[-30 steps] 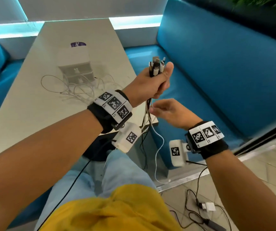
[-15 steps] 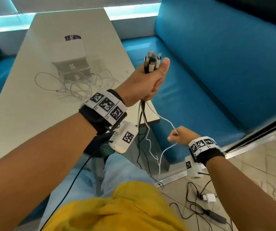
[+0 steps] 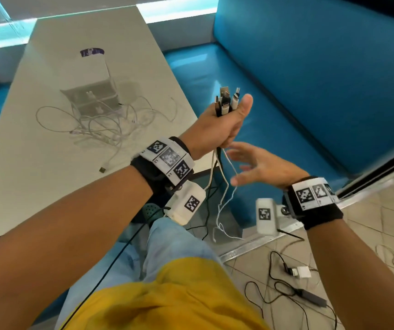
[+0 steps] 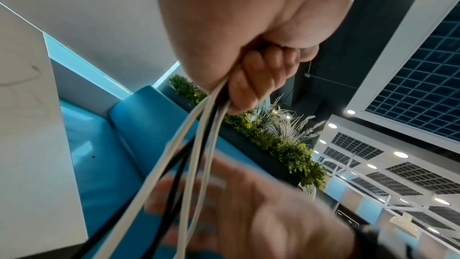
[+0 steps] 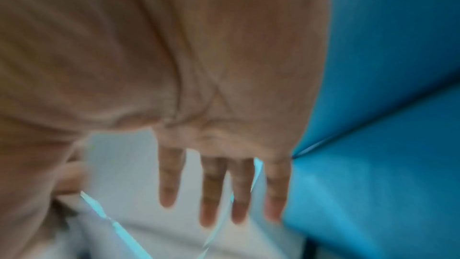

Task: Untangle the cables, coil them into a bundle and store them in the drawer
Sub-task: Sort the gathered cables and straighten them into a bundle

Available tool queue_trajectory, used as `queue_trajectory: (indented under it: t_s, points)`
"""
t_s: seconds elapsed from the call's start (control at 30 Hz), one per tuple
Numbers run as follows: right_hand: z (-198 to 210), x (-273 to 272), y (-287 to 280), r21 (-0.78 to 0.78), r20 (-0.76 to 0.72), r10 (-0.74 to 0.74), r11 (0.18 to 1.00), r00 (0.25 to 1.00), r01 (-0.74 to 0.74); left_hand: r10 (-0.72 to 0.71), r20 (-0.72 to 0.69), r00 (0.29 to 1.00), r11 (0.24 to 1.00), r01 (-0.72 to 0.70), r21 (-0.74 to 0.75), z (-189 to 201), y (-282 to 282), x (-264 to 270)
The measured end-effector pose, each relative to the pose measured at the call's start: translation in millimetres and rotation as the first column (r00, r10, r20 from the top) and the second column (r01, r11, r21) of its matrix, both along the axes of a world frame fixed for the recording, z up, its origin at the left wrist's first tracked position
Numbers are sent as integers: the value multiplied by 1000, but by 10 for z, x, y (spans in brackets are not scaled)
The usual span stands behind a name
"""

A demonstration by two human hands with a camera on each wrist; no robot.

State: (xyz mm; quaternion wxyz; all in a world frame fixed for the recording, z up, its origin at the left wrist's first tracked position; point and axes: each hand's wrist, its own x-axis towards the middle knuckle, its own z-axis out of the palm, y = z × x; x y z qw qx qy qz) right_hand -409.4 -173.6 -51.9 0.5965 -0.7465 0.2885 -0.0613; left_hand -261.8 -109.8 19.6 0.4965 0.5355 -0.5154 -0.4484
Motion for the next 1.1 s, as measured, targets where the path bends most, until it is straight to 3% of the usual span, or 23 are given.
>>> queue_trajectory:
  t_s: [0.07,0.17,0.27,0.4,0.53,0.67,0.8,0.9,1.0,1.1]
  points:
    - [202,158,84,20,205,-23,1000,978,19,10,-9,1000,1000,-10,-4,-22,-12,-81]
    - [179,352,155,-14,260,-84,996,962,91,11,12,1000,1000,-11,1,11,-23,-156]
    - [-242,397,101,32,109,-174,985,979,171,-16,14,1000,1000,16,-24,116,-52,-113]
    - [-921,286,7,-112,-97,-243,966,965,232,-35,74,997,999,35,-2,104,-43,-35]
    - [-1236,236,-25,-258,-230,-322,930,919,261,-110,164,980,994,110,8,34,3,-68]
    - [-1373,201,-80,-366,-415,-327,914,849,172,-94,185,978,995,98,-15,100,-9,-41]
    - [-1487,54,-48,-283,-571,-201,958,796,39,-81,273,958,995,94,-34,178,-12,96]
    - [-1392,18,-133,-133,-505,-58,991,861,-11,-69,314,947,997,73,-2,119,-24,156]
    - [-1040,86,-332,-217,-422,-69,976,904,-27,-32,367,930,999,25,26,49,-24,137]
    - [-384,253,-409,-295,-31,-237,930,971,218,1,372,928,998,-23,54,-9,-4,106]
